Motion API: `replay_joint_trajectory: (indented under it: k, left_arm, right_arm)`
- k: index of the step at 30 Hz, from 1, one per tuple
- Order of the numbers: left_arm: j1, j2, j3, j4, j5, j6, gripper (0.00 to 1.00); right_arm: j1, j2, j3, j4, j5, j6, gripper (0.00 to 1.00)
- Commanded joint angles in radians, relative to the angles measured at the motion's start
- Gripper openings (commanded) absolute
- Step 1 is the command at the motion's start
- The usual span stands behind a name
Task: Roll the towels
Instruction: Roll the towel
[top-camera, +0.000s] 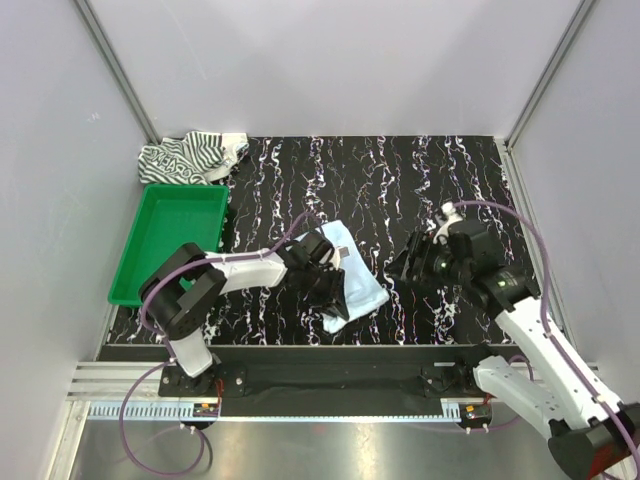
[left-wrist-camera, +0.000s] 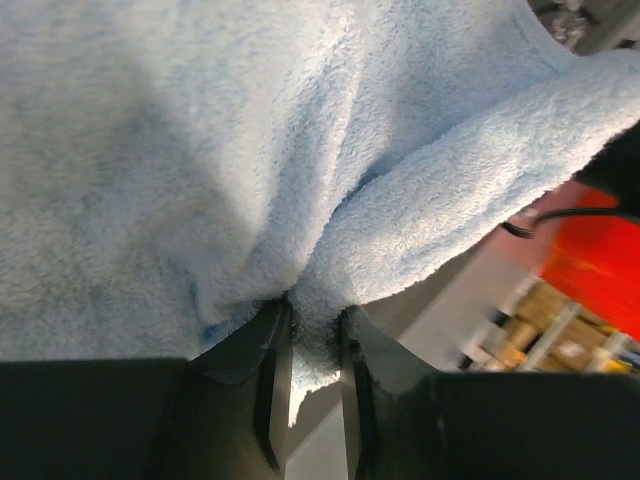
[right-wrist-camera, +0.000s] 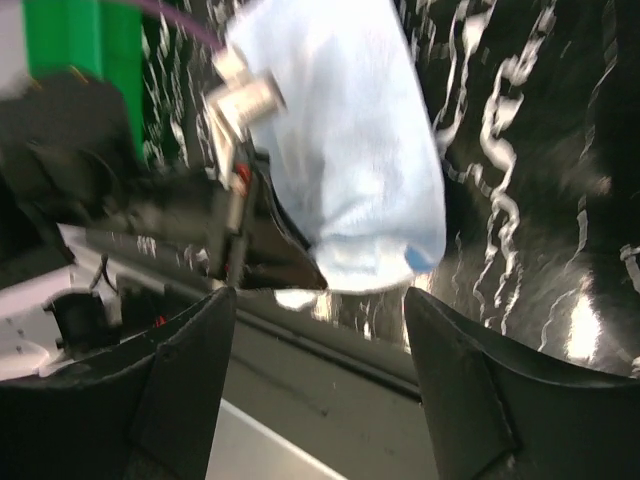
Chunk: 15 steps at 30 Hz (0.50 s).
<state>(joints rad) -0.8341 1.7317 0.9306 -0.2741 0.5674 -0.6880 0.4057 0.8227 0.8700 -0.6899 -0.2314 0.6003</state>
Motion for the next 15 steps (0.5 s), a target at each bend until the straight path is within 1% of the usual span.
replay_joint_trajectory:
  k: [1,3,4,6,9,10,11,13,14,15]
  left_arm:
    - [0.056,0.005,-0.024,0.113,0.239,-0.108,0.00]
    - [0.088,0.015,-0.022,0.118,0.273,-0.130,0.00]
    - [0.105,0.035,-0.024,0.128,0.290,-0.145,0.00]
    - [0.122,0.057,-0.045,0.208,0.353,-0.210,0.00]
    - [0.144,0.094,-0.059,0.309,0.390,-0.284,0.00]
    - [0.148,0.103,-0.065,0.326,0.393,-0.298,0.00]
    - [0.150,0.120,-0.068,0.370,0.399,-0.327,0.00]
    - [0.151,0.129,-0.090,0.432,0.413,-0.370,0.00]
    - [0.151,0.132,-0.093,0.472,0.417,-0.395,0.00]
    - [0.150,0.131,-0.092,0.472,0.414,-0.395,0.00]
  right_arm:
    - [0.053,-0.008,-0.106,0.093,-0.108,0.058,0.77]
    - [0.074,-0.033,-0.176,0.134,-0.109,0.108,0.79]
    - [0.102,-0.039,-0.202,0.183,-0.106,0.128,0.79]
    - [0.131,-0.036,-0.275,0.233,-0.098,0.186,0.79]
    - [0.182,-0.013,-0.365,0.355,-0.085,0.259,0.79]
    - [0.188,-0.007,-0.388,0.439,-0.083,0.274,0.79]
    - [0.197,0.009,-0.431,0.479,-0.082,0.306,0.79]
    - [0.199,0.036,-0.462,0.582,-0.071,0.328,0.78]
    - [0.202,0.053,-0.479,0.602,-0.062,0.334,0.78]
    - [0.203,0.084,-0.485,0.619,-0.054,0.338,0.78]
